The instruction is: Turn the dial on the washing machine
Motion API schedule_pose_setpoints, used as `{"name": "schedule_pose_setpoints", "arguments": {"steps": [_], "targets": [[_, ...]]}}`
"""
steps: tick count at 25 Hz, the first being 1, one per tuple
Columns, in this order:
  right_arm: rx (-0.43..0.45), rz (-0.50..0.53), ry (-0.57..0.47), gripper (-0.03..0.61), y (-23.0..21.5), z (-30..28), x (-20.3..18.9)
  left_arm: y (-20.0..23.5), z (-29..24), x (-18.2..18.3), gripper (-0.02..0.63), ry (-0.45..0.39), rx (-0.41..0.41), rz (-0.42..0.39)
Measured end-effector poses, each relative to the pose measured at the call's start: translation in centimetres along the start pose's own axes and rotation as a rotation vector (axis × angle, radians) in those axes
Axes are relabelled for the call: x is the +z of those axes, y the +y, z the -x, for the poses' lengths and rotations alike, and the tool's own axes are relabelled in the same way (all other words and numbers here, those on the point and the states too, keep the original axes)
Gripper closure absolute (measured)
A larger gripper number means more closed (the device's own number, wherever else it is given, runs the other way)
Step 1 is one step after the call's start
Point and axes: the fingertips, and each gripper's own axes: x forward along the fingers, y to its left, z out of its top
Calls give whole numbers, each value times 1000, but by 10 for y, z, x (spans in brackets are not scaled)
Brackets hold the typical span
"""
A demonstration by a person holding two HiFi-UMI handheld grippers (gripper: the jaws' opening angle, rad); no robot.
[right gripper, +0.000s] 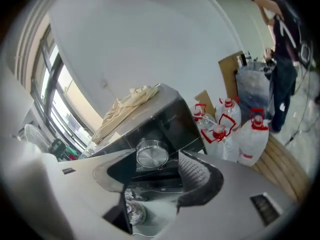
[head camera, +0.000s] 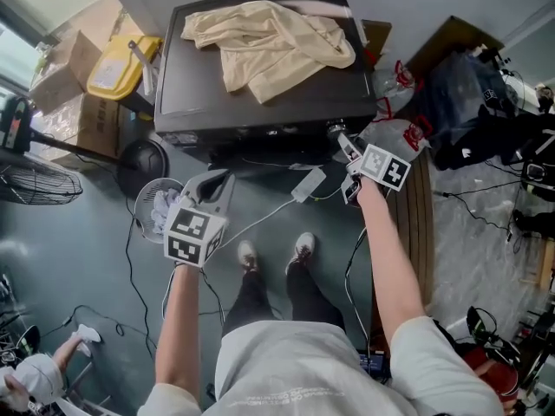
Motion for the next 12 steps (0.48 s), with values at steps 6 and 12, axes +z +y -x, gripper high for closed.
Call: {"name": "schedule_pose_setpoints", "arguments": {"steps": [6,12], "targets": [[-99,366,-74,477,26,68,47,12,10,49,601,-80,7,-45],[-50,564,-188,563,91,129,109,25,22,119,601,-207,21,-104]]}}
